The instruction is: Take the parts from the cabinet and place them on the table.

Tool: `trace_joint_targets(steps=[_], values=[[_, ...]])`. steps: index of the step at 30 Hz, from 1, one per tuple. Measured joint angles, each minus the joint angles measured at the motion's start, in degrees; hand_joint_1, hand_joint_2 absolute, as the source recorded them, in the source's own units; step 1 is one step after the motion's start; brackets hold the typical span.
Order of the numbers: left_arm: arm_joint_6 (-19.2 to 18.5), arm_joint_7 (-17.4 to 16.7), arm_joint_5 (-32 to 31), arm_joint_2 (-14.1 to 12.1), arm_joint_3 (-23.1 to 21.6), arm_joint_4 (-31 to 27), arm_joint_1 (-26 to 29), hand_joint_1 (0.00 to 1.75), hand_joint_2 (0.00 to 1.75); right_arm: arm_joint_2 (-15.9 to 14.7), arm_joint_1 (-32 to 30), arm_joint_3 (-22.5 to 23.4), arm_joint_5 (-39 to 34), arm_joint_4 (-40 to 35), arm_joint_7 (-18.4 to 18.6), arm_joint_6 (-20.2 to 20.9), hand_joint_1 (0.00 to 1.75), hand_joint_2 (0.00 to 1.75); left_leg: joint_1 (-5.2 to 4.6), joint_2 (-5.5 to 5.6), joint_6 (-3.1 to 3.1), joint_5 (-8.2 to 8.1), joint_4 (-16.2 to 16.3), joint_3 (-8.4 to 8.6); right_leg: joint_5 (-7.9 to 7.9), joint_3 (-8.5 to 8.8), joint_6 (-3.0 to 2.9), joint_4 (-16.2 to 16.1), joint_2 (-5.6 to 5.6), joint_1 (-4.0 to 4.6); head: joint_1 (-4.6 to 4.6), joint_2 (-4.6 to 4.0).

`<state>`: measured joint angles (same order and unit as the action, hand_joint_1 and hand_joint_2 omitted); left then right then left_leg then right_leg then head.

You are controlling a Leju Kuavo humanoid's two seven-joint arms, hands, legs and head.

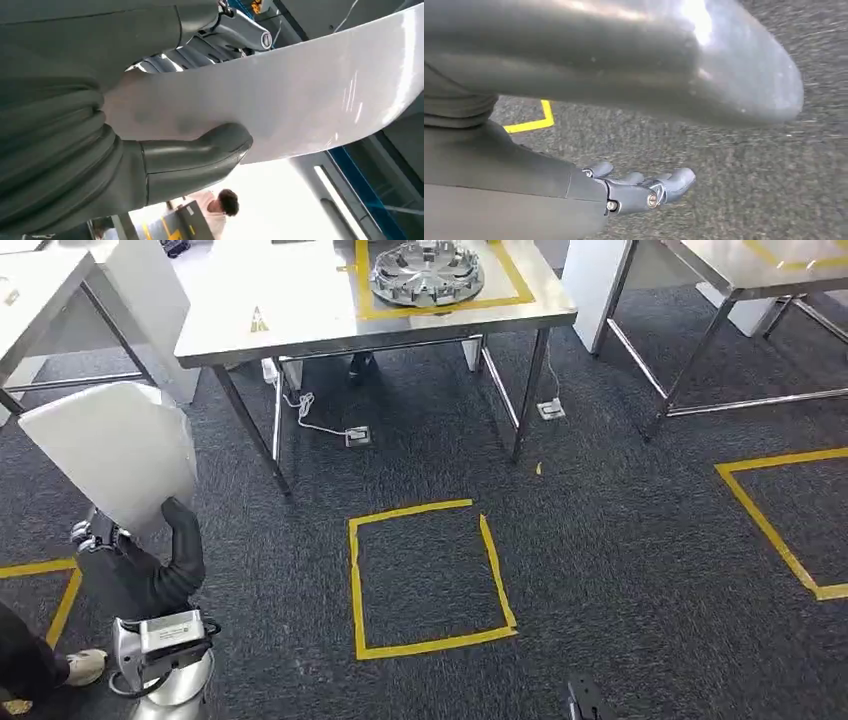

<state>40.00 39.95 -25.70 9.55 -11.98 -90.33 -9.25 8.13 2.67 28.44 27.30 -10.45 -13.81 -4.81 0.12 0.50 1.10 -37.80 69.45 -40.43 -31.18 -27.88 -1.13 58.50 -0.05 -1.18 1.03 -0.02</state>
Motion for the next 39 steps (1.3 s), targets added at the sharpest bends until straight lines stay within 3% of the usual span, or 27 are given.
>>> trace_joint_targets(steps=[1, 2, 3, 4, 5, 6, 8, 9, 10, 11, 13, 14, 15, 16, 17, 18, 21, 25, 26, 27, 29, 31, 33, 34, 35, 36, 39], values=[[0.0, 0.0, 0.1, -0.1, 0.0, 0.1, 0.0, 1.75, 1.75, 0.0, 0.0, 0.1, -0.2, 0.0, -0.1, 0.0, 0.00, 0.00, -0.06, -0.10, -0.20, 4.49, -3.8, 0.13, -0.97, 1.22, 0.19, 0.0, -0.01, 0.01, -0.06, 0.00], [0.0, 0.0, 0.2, -0.2, 0.0, 0.2, 0.1, 1.75, 1.75, 0.0, -0.1, 0.1, -0.2, 0.0, -0.1, 0.0, 0.00, 0.00, -0.25, -0.55, -0.86, 12.83, -7.9, 0.01, -1.97, 1.43, 0.45, -0.2, -0.06, 0.00, 0.00, 0.00], [0.0, 0.0, 0.4, -0.4, 0.0, 0.3, 0.3, 1.75, 1.75, 0.1, -0.1, 0.1, -0.2, 0.1, -0.1, 0.1, 0.00, 0.00, -0.72, -0.69, -0.89, 16.18, -9.8, -0.71, -2.85, 2.70, 0.90, 0.4, 0.24, 0.28, 0.02, 0.00], [0.0, 0.0, 0.4, -0.4, -0.1, 0.2, 0.6, 1.75, 1.75, 0.1, 0.0, 0.2, -0.4, 0.0, 0.0, 0.1, 0.00, 0.00, -0.70, -0.50, -1.09, 16.32, -9.2, 0.27, -4.00, 3.15, 1.40, 0.0, 0.26, 0.42, -0.02, 0.00], [0.0, 0.0, 0.4, -0.4, -0.1, 0.1, 0.6, 1.75, 1.75, 0.1, 0.0, 0.2, -0.5, 0.0, 0.1, 0.0, 0.00, 0.00, -0.61, -0.36, -1.44, 15.95, -9.3, 0.61, -3.83, 4.59, 1.74, 0.1, 0.20, 0.43, 0.00, 0.00], [0.0, 0.0, 0.4, -0.3, -0.2, 0.1, 0.4, 1.75, 1.75, 0.1, 0.1, 0.3, -0.7, 0.0, 0.2, -0.1, 0.00, 0.00, -0.58, -0.30, -1.85, 15.43, -9.4, 1.17, -2.72, 4.16, 2.14, 0.8, 0.23, 0.46, -0.09, 0.00], [0.0, 0.0, 0.4, -0.2, -0.3, -0.1, 0.4, 1.75, 1.75, 0.1, 0.4, 0.5, -0.8, 0.0, 0.5, -0.1, 0.00, 0.00, -0.26, -0.05, -2.54, 14.77, -10.3, 3.18, 0.71, 0.02, 2.53, 8.1, 0.24, 0.29, -0.22, 0.00], [0.0, 0.0, 0.4, -0.2, -0.3, -0.1, 0.5, 1.75, 1.75, 0.2, 0.4, 0.5, -0.8, 0.0, 0.6, -0.1, 0.00, 0.00, -0.27, -0.04, -2.87, 14.20, -10.6, 3.93, 1.12, -3.02, 2.67, 12.3, 0.23, 0.28, -0.20, 0.02], [0.0, 0.1, 0.4, -0.1, -0.3, -0.1, 0.5, 1.75, 1.75, 0.2, 0.3, 0.5, -0.8, 0.0, 0.7, -0.1, 0.00, 0.00, -0.29, 0.04, -3.09, 13.58, -10.8, 4.64, -0.32, -5.98, 2.89, 15.4, 0.23, 0.29, -0.26, 0.00], [0.0, 0.0, 0.4, -0.1, -0.3, -0.1, 0.6, 1.75, 1.75, 0.2, 0.2, 0.6, -0.9, 0.0, 0.8, -0.1, 0.00, 0.00, -0.30, 0.26, -3.17, 12.88, -10.9, 5.41, -3.35, -8.44, 2.99, 17.1, 0.24, 0.33, -0.31, 0.02], [0.0, 0.0, 0.3, -0.1, -0.4, -0.1, 1.1, 1.75, 1.75, 0.2, 0.0, 0.9, -1.0, 0.0, 1.0, 0.2, 0.00, 0.00, -0.34, 0.71, -3.13, 11.35, -10.9, 7.16, -8.72, -11.36, 3.09, 16.9, 0.24, 0.37, -0.41, 0.00], [0.0, 0.0, 0.2, -0.1, -0.4, -0.1, 1.5, 1.75, 1.75, 0.2, -0.1, 1.0, -1.1, 0.0, 1.0, 0.7, 0.00, 0.00, -0.36, 0.83, -3.10, 10.44, -10.9, 8.30, -9.33, -11.92, 2.91, 15.0, 0.24, 0.37, -0.41, 0.02], [0.0, 0.0, 0.0, -0.1, -0.5, -0.1, 2.0, 1.75, 1.75, 0.2, -0.1, 1.2, -1.1, 0.0, 1.0, 1.1, 0.00, 0.00, -0.38, 0.89, -2.96, 9.52, -10.9, 9.54, -7.71, -11.84, 2.67, 11.9, 0.24, 0.40, -0.44, 0.00], [0.0, 0.1, -0.5, -0.1, -0.6, -0.1, 2.3, 1.75, 1.75, 0.2, -0.2, 1.2, -1.1, 0.0, 1.0, 1.7, 0.00, 0.00, -0.42, 0.90, -2.78, 8.61, -10.8, 10.74, -3.76, -11.43, 2.42, 7.9, 0.24, 0.46, -0.48, 0.02], [0.0, 0.0, -1.1, -0.1, -0.5, -0.2, 2.5, 1.75, 1.75, 0.2, -0.4, 1.3, -1.1, 0.0, 1.1, 2.3, 0.00, 0.00, -0.45, 0.88, -2.66, 7.73, -10.8, 11.43, 2.83, -11.18, 2.05, 3.6, 0.24, 0.59, -0.50, 0.02], [0.0, 0.1, -1.6, -0.1, -0.5, -0.2, 2.7, 1.75, 1.75, 0.2, -0.7, 1.4, -1.1, 0.1, 1.3, 2.8, 0.00, 0.00, -0.75, 1.06, -2.43, 6.88, -10.1, 12.16, 7.77, -11.68, 1.88, 1.1, 0.34, 0.90, -0.48, 0.02], [0.0, 0.0, -2.6, -0.1, -0.4, -0.9, 3.5, 1.75, 1.75, 0.3, -0.8, 1.5, -1.0, 0.1, 1.8, 3.3, 0.00, 0.00, -0.84, 1.43, -1.47, 5.67, -9.9, 13.38, 7.85, -10.53, 1.11, 1.3, 0.41, 0.86, -0.50, 0.00], [0.0, 0.0, -2.7, -0.1, -0.3, -0.9, 3.5, 1.75, 1.75, 0.3, -0.7, 1.5, -1.0, 0.1, 1.8, 3.3, 0.00, 0.00, -0.85, 1.41, -1.29, 5.81, -9.7, 13.13, 7.75, -10.43, 0.97, 1.3, 0.40, 0.87, -0.48, 0.00], [0.0, 0.1, -3.3, -0.3, 0.0, -1.6, 3.4, 1.75, 1.75, 0.6, -0.4, 1.6, -0.9, 0.1, 1.9, 3.7, 0.00, 0.00, -0.81, 0.55, -0.52, 6.43, -4.6, 10.75, 6.68, -8.40, -0.28, 0.8, 0.30, 0.53, -0.11, 0.02], [0.0, 0.0, -3.3, -0.5, 0.3, -1.5, 3.4, 1.75, 1.75, 0.6, -0.4, 1.6, -0.9, 0.1, 2.0, 3.8, 0.00, 0.00, -0.33, 0.21, 0.18, 2.53, 3.3, 5.33, 5.51, -7.43, -0.39, 0.8, 0.27, 0.51, -0.06, 0.00], [0.0, 0.0, -3.7, -0.8, 0.4, -1.4, 3.5, 1.75, 1.75, 0.7, -0.4, 1.7, -1.1, 0.1, 2.2, 3.8, 0.00, 0.00, -0.10, 0.12, 0.70, -0.27, 6.6, 1.77, 4.58, -6.51, -0.34, 0.8, 0.26, 0.49, -0.06, 0.00], [0.0, 0.0, -3.9, -1.0, 0.6, -1.3, 3.5, 1.75, 1.75, 0.8, -0.5, 1.8, -1.2, 0.1, 2.2, 3.8, 0.00, 0.00, 0.03, 0.02, 0.60, 2.99, 2.6, 1.94, 3.52, -5.03, -0.17, 0.8, 0.34, 0.42, -0.06, 0.02], [0.0, 0.0, -4.3, -1.2, 0.8, -1.2, 3.5, 1.75, 1.75, 0.9, -0.5, 1.9, -1.4, 0.1, 2.2, 3.8, 0.00, 0.00, 0.04, -0.21, 0.44, 10.88, -6.7, 4.42, 2.27, -3.40, 0.23, 0.8, 0.34, 0.32, -0.04, 0.00], [-0.1, 0.0, -4.3, -1.3, 0.9, -1.1, 3.5, 1.75, 1.75, 0.9, -0.5, 2.0, -1.4, 0.1, 2.3, 3.8, 0.00, 0.00, -0.11, -0.47, 0.21, 12.40, -9.0, 4.51, 1.75, -2.87, 0.58, 1.0, 0.36, 0.45, -0.08, 0.02], [-0.1, 0.0, -4.4, -1.4, 0.9, -0.9, 3.3, 1.75, 1.75, 0.9, -0.3, 2.0, -1.4, 0.1, 2.4, 3.8, 0.00, 0.00, -0.41, -0.56, -0.36, 10.06, -9.5, 4.64, 1.53, -3.07, 0.90, 1.0, 0.46, 0.55, 0.09, 0.02], [-0.2, -0.1, -4.5, -1.5, 1.0, -0.9, 3.3, 1.75, 1.75, 0.9, -0.3, 2.0, -1.4, 0.1, 2.5, 3.8, 0.00, 0.00, -0.51, -0.48, -0.90, 11.07, -9.4, 5.03, 1.05, -3.08, 1.46, 0.7, 0.27, 0.54, -0.04, 0.00], [-0.2, -0.2, -5.0, -1.6, 1.4, -0.9, 3.0, 1.75, 1.75, 1.0, -0.3, 2.0, -1.3, 0.1, 2.5, 3.8, 0.00, 0.00, -0.04, -0.14, -2.15, 10.96, -10.1, 6.54, 0.80, -2.48, 2.42, 1.5, 0.22, 0.50, -0.09, 0.02]])
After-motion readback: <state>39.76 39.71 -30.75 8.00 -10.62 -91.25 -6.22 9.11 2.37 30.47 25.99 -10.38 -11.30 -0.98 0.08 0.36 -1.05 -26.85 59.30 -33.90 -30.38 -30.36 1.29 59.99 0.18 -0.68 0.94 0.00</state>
